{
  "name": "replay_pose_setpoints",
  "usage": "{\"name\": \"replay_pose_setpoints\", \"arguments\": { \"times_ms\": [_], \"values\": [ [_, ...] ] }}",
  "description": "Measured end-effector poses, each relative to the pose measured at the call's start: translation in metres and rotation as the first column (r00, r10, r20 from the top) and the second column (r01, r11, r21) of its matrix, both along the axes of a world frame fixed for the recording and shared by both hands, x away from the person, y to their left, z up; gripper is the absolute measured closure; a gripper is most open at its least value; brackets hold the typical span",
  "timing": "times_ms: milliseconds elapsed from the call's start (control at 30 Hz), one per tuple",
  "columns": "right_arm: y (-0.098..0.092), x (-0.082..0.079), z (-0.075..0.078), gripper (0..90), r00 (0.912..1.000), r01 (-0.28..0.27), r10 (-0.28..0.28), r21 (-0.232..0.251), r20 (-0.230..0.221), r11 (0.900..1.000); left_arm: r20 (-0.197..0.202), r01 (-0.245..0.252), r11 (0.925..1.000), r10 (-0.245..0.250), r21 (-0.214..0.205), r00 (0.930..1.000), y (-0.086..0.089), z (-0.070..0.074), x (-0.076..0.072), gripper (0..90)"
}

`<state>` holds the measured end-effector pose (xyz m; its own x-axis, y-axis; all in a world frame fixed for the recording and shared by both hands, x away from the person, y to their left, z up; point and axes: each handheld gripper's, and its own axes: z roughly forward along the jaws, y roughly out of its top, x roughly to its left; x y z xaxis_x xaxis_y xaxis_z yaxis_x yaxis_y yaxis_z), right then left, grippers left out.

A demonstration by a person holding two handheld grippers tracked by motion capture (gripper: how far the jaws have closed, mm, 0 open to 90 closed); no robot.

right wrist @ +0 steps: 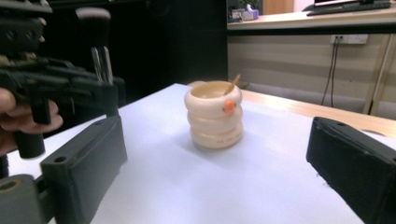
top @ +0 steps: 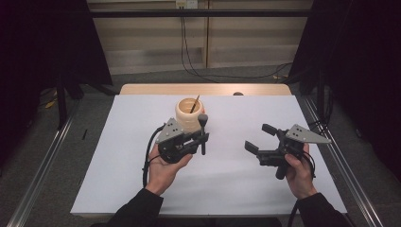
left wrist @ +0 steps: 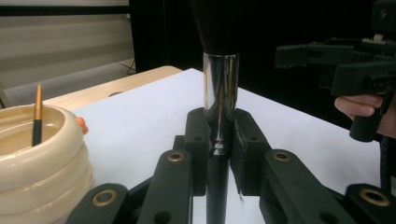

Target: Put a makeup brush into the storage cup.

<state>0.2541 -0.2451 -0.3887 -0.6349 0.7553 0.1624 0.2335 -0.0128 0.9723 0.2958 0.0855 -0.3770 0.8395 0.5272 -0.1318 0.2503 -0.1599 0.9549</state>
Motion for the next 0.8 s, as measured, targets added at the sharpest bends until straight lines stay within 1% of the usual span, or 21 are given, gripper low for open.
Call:
{"name": "replay_pose_setpoints", "arguments": {
  "times_ms": [33, 67, 100, 133, 200, 233, 267, 300, 333, 367, 433, 467, 500, 567, 600, 633, 667, 700, 733, 767, 800],
  "values": [
    [-0.001, 0.0, -0.002, 4.9, 1.0, 0.005, -0.005, -0.005, -0.003, 1.0, 0.004, -0.018, 0.9998, 0.017, 0.012, 0.9998, 0.001, 0.001, 0.0, 78.6],
    [-0.001, -0.001, -0.003, 5.0, 0.9999, 0.01, -0.011, -0.014, -0.007, 0.9999, 0.007, -0.015, 0.9999, 0.015, 0.008, 0.9999, 0.002, 0.001, 0.001, 78.7],
    [-0.002, -0.001, -0.004, 5.0, 0.9998, 0.016, -0.016, -0.026, -0.008, 0.9995, 0.001, -0.031, 0.9995, 0.031, 0.009, 0.9995, 0.002, 0.002, 0.001, 78.7],
    [-0.002, -0.002, -0.006, 4.9, 0.9998, 0.01, -0.01, -0.023, -0.015, 0.9997, 0.001, -0.041, 0.9992, 0.041, 0.005, 0.9992, 0.004, 0.003, 0.002, 78.6],
    [-0.004, -0.003, -0.008, 4.4, 0.9995, 0.012, -0.013, -0.03, -0.027, 0.9995, 0.009, -0.042, 0.9991, 0.042, 0.012, 0.9991, 0.007, 0.004, 0.004, 78.7],
    [-0.005, -0.004, -0.01, 4.5, 0.9995, 0.021, -0.022, -0.031, -0.024, 0.9993, 0.005, -0.037, 0.9993, 0.037, -0.001, 0.9993, 0.009, 0.004, 0.005, 78.6],
    [-0.006, -0.005, -0.011, 4.5, 0.9993, 0.031, -0.031, -0.028, -0.02, 0.9991, 0.005, -0.046, 0.9989, 0.046, 0.004, 0.9989, 0.01, 0.004, 0.005, 78.7],
    [-0.008, -0.006, -0.012, 4.5, 0.9993, 0.034, -0.034, -0.035, -0.017, 0.9988, 0.002, -0.046, 0.999, 0.046, -0.002, 0.999, 0.011, 0.004, 0.006, 78.7],
    [-0.008, -0.006, -0.012, 4.5, 0.999, 0.04, -0.041, -0.036, -0.015, 0.9985, 0.003, -0.056, 0.9984, 0.056, 0.009, 0.9984, 0.013, 0.005, 0.006, 78.6],
    [-0.009, -0.007, -0.013, 4.4, 0.999, 0.041, -0.042, -0.031, -0.019, 0.9987, 0.003, -0.046, 0.9989, 0.046, 0.002, 0.9989, 0.014, 0.005, 0.008, 78.6],
    [-0.011, -0.009, -0.015, 3.7, 0.9979, 0.064, -0.064, -0.035, -0.009, 0.9973, 0.004, -0.07, 0.9975, 0.07, -0.002, 0.9975, 0.015, 0.006, 0.007, 78.7],
    [-0.012, -0.011, -0.016, 3.6, 0.9972, 0.075, -0.075, -0.039, -0.003, 0.9965, 0.005, -0.063, 0.998, 0.063, 0.007, 0.998, 0.016, 0.006, 0.008, 78.7],
    [-0.013, -0.011, -0.017, 3.5, 0.9971, 0.076, -0.076, -0.044, 0.003, 0.9961, 0.005, -0.054, 0.9985, 0.054, -0.004, 0.9985, 0.017, 0.007, 0.009, 78.7],
    [-0.016, -0.013, -0.019, 2.6, 0.9961, 0.088, -0.088, -0.048, 0.004, 0.995, 0.018, -0.068, 0.9975, 0.068, 0.018, 0.9975, 0.019, 0.01, 0.01, 78.7],
    [-0.018, -0.014, -0.019, 2.4, 0.996, 0.089, -0.089, -0.048, 0.0, 0.9949, 0.017, -0.075, 0.9971, 0.075, 0.009, 0.997, 0.019, 0.012, 0.011, 78.7],
    [-0.02, -0.015, -0.019, 1.5, 0.9958, 0.091, -0.091, -0.054, -0.008, 0.9944, 0.019, -0.068, 0.9976, 0.068, 0.008, 0.9975, 0.021, 0.014, 0.013, 78.7],
    [-0.022, -0.016, -0.02, 0.2, 0.9952, 0.097, -0.098, -0.057, -0.005, 0.9936, 0.023, -0.081, 0.9967, 0.081, 0.008, 0.9965, 0.021, 0.015, 0.013, 78.7],
    [-0.024, -0.018, -0.02, 0.0, 0.9947, 0.102, -0.102, -0.062, -0.005, 0.9929, 0.025, -0.073, 0.9973, 0.072, 0.013, 0.9971, 0.023, 0.016, 0.015, 78.7],
    [-0.025, -0.019, -0.021, 0.0, 0.9934, 0.113, -0.114, -0.067, -0.01, 0.9913, 0.023, -0.084, 0.9964, 0.084, 0.004, 0.9962, 0.023, 0.017, 0.016, 78.7],
    [-0.028, -0.02, -0.021, 0.0, 0.994, 0.108, -0.109, -0.08, -0.004, 0.9909, 0.031, -0.081, 0.9965, 0.08, 0.019, 0.9963, 0.025, 0.018, 0.018, 78.7],
    [-0.03, -0.021, -0.022, 0.0, 0.9937, 0.111, -0.112, -0.084, -0.002, 0.9902, 0.031, -0.084, 0.9964, 0.084, 0.007, 0.996, 0.026, 0.018, 0.02, 78.7]
  ]
}}
